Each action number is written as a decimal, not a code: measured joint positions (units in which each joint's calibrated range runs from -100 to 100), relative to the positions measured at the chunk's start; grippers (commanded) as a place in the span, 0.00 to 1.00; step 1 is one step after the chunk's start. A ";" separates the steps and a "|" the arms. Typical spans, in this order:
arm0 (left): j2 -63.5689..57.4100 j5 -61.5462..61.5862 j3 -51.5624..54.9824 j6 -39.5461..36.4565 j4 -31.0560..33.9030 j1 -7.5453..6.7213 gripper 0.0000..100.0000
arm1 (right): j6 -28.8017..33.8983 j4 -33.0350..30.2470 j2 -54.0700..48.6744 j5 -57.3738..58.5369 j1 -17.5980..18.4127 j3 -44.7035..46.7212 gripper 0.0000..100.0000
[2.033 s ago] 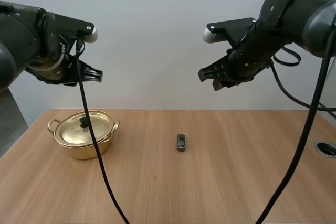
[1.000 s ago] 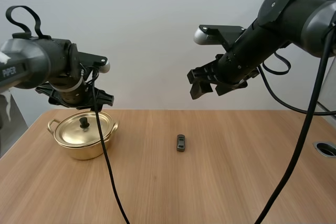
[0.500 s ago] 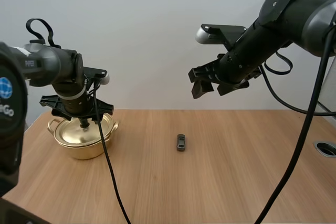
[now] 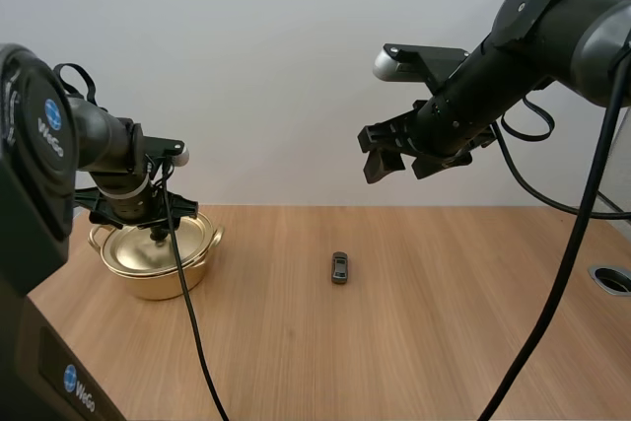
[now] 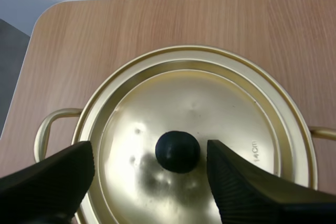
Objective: Open the pot, put the car inside, and close it
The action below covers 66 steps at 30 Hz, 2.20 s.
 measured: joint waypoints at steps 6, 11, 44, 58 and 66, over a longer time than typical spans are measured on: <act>0.57 -1.97 0.00 0.00 -1.96 0.00 0.65 | 0.00 1.51 0.00 0.00 0.00 0.00 1.00; 0.57 -1.32 0.00 0.00 -4.72 0.00 0.00 | 0.00 2.44 0.00 0.00 0.00 0.00 1.00; -30.28 36.65 -32.64 4.21 -12.49 0.00 0.00 | -6.51 6.92 10.27 -0.16 0.08 0.00 1.00; -56.18 59.01 -33.21 6.43 -16.50 0.00 0.00 | -12.11 10.38 33.15 -0.16 0.08 0.00 1.00; -64.51 59.01 -33.21 6.43 -16.84 0.00 0.00 | -16.36 14.85 39.36 -6.13 0.08 0.00 1.00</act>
